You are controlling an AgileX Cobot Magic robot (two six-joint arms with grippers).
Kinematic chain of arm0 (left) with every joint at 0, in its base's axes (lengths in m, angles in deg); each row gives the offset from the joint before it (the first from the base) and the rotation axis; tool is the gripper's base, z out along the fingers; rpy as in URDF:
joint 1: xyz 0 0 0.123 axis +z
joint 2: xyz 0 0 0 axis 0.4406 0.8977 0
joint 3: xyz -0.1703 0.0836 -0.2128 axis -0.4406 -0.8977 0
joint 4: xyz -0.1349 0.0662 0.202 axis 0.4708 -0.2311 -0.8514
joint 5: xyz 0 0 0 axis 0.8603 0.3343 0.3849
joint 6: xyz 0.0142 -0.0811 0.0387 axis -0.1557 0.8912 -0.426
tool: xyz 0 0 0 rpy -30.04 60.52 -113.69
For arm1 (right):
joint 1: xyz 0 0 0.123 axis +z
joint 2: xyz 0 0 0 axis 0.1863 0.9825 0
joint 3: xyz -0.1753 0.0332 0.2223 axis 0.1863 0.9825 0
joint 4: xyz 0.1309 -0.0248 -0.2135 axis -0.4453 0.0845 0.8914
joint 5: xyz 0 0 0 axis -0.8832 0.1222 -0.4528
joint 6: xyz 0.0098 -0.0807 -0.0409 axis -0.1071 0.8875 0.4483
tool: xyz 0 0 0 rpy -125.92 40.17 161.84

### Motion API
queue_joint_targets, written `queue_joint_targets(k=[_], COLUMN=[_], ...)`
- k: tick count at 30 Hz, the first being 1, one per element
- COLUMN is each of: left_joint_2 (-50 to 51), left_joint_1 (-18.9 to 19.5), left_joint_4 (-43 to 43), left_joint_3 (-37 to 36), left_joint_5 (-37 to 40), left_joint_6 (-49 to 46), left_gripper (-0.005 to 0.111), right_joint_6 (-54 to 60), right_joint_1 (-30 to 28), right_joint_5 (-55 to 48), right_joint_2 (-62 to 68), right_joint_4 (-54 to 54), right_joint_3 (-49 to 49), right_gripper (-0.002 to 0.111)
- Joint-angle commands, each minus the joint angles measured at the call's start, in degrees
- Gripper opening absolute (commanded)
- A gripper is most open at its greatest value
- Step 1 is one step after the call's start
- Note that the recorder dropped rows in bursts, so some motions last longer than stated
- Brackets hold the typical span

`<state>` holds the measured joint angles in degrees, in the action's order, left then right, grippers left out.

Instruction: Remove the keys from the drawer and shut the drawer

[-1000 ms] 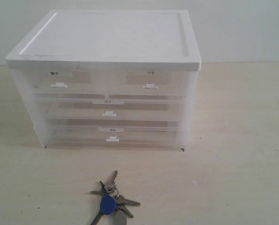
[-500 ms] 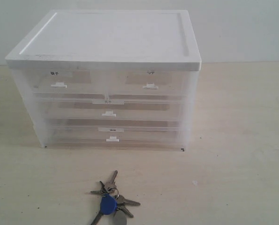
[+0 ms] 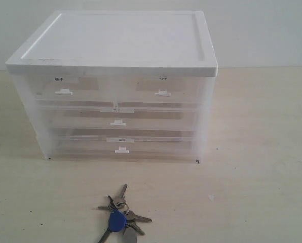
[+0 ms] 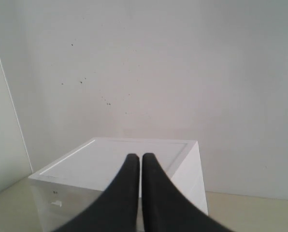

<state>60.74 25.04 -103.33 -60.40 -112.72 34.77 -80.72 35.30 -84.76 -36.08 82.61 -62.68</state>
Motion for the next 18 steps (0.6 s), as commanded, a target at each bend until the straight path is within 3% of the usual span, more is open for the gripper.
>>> queue_joint_targets(k=[1,6,9,18], left_joint_2=[-1.74,-4.67,-4.67,-4.67], left_joint_1=[-0.18,-0.18,-0.18,-0.18], left_joint_4=[21.56,43.44,51.52,52.44], left_joint_3=[-0.17,-0.17,-0.17,-0.17], left_joint_5=[3.16,11.54,14.93,32.37], left_joint_6=[-16.02,-42.69,-57.21,-80.06], left_gripper=[0.005,0.005,0.005,0.005], right_joint_6=[0.00,0.00,0.00,0.00], right_joint_1=[0.00,0.00,0.00,0.00], right_joint_5=[-0.14,-0.14,0.29,0.27], right_joint_2=[-0.14,-0.14,-0.14,-0.14], right_joint_4=[0.28,0.28,0.15,0.02], right_joint_3=[0.13,0.13,0.13,0.13], right_gripper=[0.000,0.000,0.000,0.000])
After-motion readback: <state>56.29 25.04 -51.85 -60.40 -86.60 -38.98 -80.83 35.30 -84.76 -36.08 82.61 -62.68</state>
